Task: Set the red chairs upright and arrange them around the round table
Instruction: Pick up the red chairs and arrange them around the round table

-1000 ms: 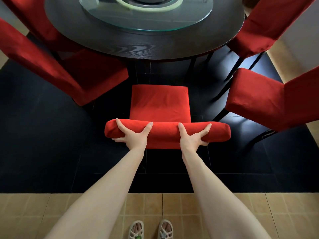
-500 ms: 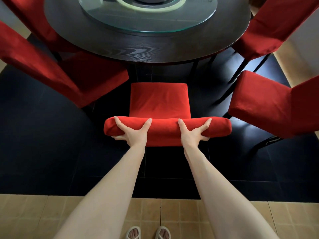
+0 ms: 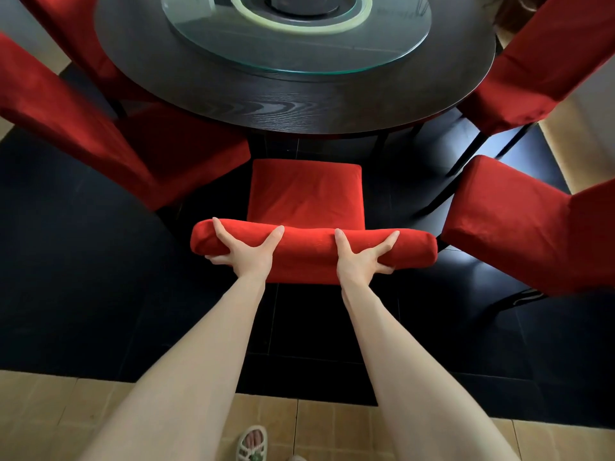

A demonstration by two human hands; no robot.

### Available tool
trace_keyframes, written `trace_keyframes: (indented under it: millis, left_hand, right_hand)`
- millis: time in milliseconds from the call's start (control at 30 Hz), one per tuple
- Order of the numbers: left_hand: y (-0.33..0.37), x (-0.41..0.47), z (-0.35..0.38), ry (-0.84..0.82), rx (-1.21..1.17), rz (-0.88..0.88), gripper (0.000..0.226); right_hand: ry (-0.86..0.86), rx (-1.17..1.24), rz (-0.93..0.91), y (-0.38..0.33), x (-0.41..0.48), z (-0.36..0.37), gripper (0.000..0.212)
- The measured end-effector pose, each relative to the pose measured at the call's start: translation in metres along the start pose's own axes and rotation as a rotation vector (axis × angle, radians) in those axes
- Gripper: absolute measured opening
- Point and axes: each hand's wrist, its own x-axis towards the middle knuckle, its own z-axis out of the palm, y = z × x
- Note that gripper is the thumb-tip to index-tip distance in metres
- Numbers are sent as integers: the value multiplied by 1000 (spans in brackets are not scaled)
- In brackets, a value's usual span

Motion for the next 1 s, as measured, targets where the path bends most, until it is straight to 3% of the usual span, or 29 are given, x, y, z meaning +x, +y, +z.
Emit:
trace_keyframes:
  millis: [1000]
  left_hand:
    - [53,69,47,39,-9,-21,124]
  right_hand:
    - [-45,-4,8,-57,72,50,115]
